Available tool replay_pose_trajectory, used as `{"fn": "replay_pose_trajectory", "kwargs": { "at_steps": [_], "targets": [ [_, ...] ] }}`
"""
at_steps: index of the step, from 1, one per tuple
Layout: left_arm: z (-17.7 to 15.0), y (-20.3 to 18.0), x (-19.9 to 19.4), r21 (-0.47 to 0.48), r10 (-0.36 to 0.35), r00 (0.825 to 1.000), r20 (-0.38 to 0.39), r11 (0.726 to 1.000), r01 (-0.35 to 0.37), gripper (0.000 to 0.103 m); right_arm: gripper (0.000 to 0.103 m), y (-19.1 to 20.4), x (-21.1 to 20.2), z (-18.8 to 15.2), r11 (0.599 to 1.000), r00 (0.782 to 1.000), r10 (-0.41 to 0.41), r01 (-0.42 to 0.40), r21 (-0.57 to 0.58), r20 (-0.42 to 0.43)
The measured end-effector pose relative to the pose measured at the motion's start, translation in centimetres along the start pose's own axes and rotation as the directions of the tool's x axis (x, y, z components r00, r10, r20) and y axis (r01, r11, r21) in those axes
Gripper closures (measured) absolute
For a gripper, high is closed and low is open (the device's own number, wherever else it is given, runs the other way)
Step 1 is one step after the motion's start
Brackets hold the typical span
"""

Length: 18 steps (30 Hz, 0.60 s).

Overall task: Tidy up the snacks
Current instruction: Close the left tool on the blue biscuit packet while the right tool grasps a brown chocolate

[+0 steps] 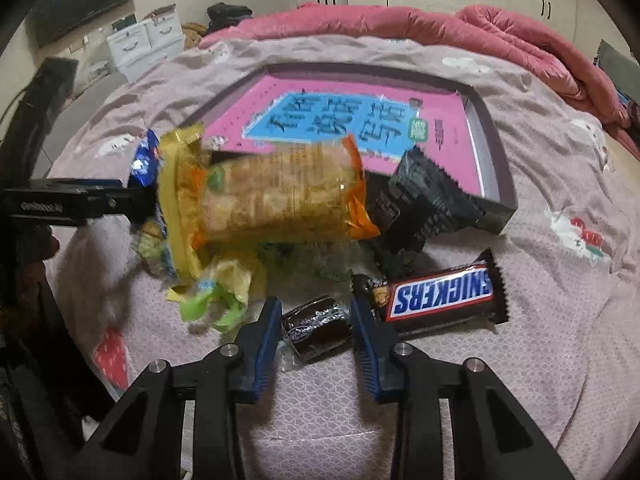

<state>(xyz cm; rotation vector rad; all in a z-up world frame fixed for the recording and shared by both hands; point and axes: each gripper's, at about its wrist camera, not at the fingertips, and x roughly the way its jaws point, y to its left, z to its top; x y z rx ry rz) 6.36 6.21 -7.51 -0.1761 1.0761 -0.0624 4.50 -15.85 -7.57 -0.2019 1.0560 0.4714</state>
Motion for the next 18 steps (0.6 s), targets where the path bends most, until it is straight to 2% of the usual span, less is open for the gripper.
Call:
{"fn": "replay_pose_trajectory", "kwargs": {
  "at_steps": [6, 12, 18],
  "targets": [
    [0.2, 0.1, 0.1, -0.002, -0.011, 1.0, 0.013, 1.0, 0.011, 0.005, 0.067, 0.0, -0.8, -0.1, 1.0, 0.999, 0.014, -0.014, 0.006, 0.036],
    [0.3, 0.2, 0.0, 0.0, -0.036, 0.999, 0.028, 0.999, 0.036, 0.022, 0.067, -0.9, -2.3, 0.1, 0.998, 0.996, 0.025, -0.03, 0.062, 0.091],
    [0.2, 0.4, -0.4, -0.011, -0.063, 0.997, 0.037, 0.998, 0.063, 0.031, 0.067, -1.5, -3.4, 0.3, 0.995, 0.991, 0.01, -0.023, 0.098, 0.13]
  ]
}}
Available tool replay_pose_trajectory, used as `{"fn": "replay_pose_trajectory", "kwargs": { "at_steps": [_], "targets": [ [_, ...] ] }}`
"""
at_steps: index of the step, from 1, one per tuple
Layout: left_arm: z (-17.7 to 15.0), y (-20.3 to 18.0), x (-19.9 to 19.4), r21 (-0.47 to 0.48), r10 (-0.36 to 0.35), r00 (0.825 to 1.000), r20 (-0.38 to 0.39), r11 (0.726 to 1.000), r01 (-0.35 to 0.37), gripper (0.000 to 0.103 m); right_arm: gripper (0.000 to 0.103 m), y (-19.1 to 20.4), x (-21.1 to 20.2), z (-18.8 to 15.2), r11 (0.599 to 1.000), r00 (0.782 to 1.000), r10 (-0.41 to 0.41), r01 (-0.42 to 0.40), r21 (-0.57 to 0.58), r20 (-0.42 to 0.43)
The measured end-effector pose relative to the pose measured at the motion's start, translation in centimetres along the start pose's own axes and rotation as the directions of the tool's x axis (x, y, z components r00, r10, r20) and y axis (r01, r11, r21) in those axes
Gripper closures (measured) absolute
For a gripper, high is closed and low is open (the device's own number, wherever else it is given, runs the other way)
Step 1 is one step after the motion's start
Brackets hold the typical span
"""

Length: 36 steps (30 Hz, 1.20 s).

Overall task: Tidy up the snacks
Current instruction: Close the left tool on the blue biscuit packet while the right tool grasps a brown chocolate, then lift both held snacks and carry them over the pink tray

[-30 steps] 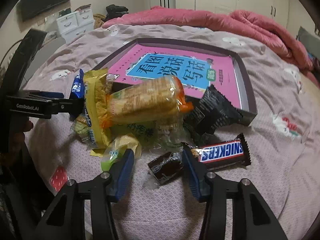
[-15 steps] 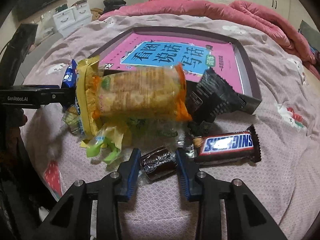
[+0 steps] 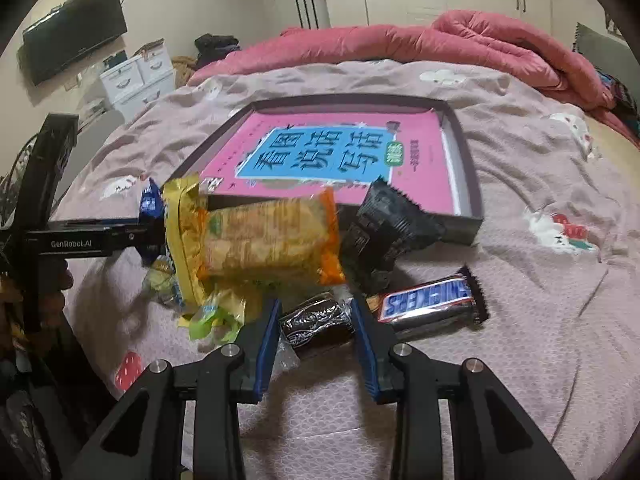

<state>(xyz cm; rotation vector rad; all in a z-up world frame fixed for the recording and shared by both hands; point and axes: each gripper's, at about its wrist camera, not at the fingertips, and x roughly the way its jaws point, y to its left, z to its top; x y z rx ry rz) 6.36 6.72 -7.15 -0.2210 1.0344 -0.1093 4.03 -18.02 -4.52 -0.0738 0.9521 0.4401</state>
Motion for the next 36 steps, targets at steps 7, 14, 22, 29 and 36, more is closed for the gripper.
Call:
{"fn": "replay_pose_trajectory", "kwargs": {
  "at_steps": [7, 14, 22, 29, 36],
  "targets": [
    [-0.1, 0.2, -0.4, -0.009, -0.003, 1.0, 0.011, 1.0, 0.003, 0.038, 0.067, -0.7, -0.8, 0.4, 0.999, 0.999, -0.007, 0.005, 0.04, 0.036],
    [-0.1, 1.1, -1.0, -0.053, -0.035, 0.999, 0.024, 0.998, 0.036, 0.04, 0.067, -0.9, -1.4, 0.4, 0.999, 0.998, -0.024, 0.021, 0.046, 0.063],
    [0.1, 1.0, -2.7, -0.056, -0.022, 0.997, 0.076, 0.998, 0.027, 0.041, 0.067, -0.8, -2.7, 0.9, 0.998, 0.991, -0.048, 0.044, 0.039, 0.126],
    [0.5, 1.0, -4.4, -0.062, -0.03, 0.992, 0.125, 0.997, 0.038, 0.041, 0.067, -1.2, -3.6, 1.3, 0.997, 0.985, -0.063, 0.054, 0.06, 0.162],
    [1.7, 0.1, -5.7, -0.045, -0.039, 0.984, 0.174, 0.998, 0.047, 0.041, 0.067, -1.7, -4.4, 2.6, 0.995, 0.975, -0.074, 0.06, 0.074, 0.209]
  ]
}}
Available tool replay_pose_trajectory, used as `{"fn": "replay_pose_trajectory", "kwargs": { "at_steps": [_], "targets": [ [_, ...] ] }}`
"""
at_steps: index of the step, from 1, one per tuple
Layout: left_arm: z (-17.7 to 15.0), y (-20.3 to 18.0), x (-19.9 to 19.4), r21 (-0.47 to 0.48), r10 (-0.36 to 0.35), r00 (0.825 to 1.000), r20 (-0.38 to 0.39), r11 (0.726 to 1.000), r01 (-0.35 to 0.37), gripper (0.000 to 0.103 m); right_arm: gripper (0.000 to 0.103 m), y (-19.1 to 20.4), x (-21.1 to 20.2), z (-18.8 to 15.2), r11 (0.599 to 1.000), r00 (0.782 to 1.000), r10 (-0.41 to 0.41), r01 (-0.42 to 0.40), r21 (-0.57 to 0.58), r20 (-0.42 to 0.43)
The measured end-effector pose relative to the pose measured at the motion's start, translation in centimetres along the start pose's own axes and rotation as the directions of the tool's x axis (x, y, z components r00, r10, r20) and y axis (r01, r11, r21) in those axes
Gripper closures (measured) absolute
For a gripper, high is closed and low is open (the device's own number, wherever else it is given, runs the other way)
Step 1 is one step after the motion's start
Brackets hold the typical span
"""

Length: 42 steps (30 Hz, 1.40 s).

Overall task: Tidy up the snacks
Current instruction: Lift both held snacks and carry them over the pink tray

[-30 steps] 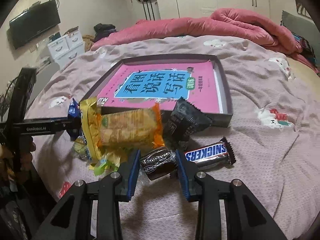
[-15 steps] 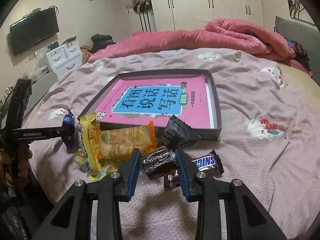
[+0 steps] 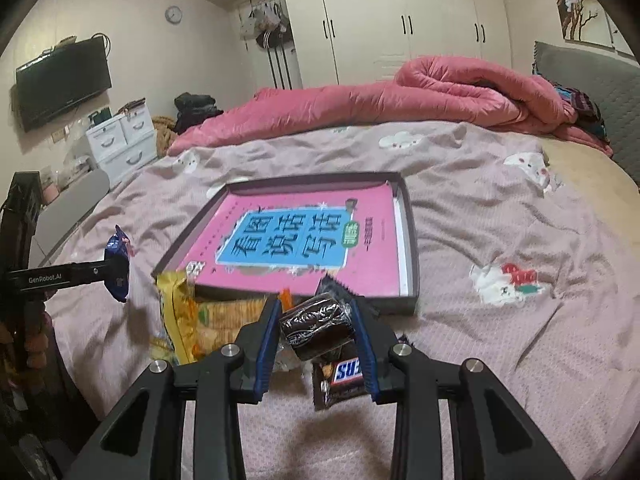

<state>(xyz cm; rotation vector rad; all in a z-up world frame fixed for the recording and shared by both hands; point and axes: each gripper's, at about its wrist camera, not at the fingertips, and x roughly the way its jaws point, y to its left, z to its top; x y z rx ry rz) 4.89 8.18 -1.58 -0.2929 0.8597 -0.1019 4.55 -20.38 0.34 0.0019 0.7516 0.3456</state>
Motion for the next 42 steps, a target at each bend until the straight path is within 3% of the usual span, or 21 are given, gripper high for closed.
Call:
{"fn": "replay_pose_trajectory", "kwargs": {
  "at_steps": [9, 22, 32, 42],
  "targets": [
    [2.4, -1.3, 1.0, -0.001, -0.008, 1.0, 0.026, 1.0, 0.008, 0.041, 0.067, -0.9, 1.0, 2.3, 1.0, 0.999, -0.023, 0.022, 0.023, 0.046],
    [4.2, -2.7, 3.9, 0.011, 0.004, 1.0, 0.015, 1.0, -0.004, 0.041, 0.067, -2.8, 4.5, 4.6, 0.995, 0.998, -0.057, 0.053, 0.082, 0.04],
    [4.9, -2.6, 6.9, 0.007, 0.03, 0.999, -0.035, 1.0, -0.03, 0.041, 0.067, -3.1, 8.5, 4.7, 0.993, 0.995, -0.074, 0.079, 0.083, -0.06],
    [4.6, -3.3, 8.8, 0.035, 0.043, 0.996, -0.08, 0.999, -0.04, 0.041, 0.067, -3.0, 9.7, 3.8, 0.994, 0.991, -0.082, 0.088, 0.059, -0.106]
  ]
}}
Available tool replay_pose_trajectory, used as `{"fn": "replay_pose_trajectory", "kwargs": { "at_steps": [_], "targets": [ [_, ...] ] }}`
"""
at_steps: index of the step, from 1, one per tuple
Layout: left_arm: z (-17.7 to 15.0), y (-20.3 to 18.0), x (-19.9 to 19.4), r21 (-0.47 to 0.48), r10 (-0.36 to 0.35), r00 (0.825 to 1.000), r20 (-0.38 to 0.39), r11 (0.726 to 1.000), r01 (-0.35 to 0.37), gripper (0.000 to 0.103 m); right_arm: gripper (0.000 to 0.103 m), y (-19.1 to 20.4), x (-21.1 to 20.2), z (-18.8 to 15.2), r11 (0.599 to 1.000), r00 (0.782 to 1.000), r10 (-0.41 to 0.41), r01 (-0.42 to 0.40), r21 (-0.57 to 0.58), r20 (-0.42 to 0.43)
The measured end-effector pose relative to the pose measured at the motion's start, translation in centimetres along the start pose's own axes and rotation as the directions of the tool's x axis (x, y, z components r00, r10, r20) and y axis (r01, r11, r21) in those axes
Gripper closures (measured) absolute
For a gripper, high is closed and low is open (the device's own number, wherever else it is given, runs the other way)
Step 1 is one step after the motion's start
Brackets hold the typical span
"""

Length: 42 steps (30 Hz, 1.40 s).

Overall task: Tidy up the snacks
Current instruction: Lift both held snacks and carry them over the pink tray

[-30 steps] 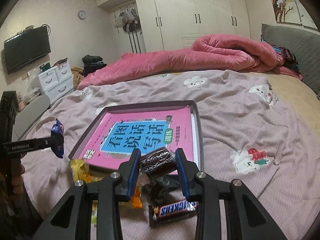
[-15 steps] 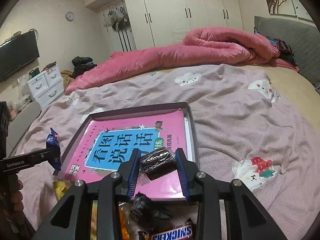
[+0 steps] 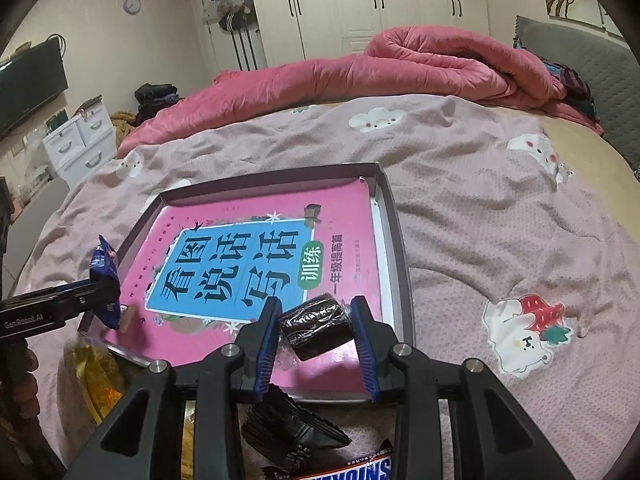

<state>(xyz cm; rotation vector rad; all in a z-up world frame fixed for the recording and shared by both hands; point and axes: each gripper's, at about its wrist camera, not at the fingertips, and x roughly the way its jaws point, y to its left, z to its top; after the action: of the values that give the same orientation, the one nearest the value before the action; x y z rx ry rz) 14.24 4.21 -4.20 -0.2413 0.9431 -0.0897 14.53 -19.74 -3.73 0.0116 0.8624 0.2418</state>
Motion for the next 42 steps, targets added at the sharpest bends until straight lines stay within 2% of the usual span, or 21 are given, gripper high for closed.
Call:
{"fn": "replay_pose_trajectory", "kwargs": {
  "at_steps": [11, 22, 42],
  "targets": [
    [-0.5, -0.1, 1.1, 0.033, 0.034, 0.999, -0.04, 0.999, -0.033, 0.041, 0.067, -0.7, 0.6, -1.0, 1.0, 0.999, -0.024, 0.023, -0.017, -0.033],
    [-0.7, 0.1, 1.7, 0.037, 0.038, 0.997, -0.07, 0.999, -0.035, 0.041, 0.067, -0.7, 0.4, -1.3, 0.998, 0.998, -0.052, 0.051, -0.028, -0.036],
    [-0.9, -0.1, 1.7, 0.05, 0.054, 0.995, -0.082, 0.997, -0.05, 0.04, 0.067, -1.5, -1.8, -1.4, 1.0, 1.0, -0.008, 0.008, 0.021, 0.013]
  ]
}}
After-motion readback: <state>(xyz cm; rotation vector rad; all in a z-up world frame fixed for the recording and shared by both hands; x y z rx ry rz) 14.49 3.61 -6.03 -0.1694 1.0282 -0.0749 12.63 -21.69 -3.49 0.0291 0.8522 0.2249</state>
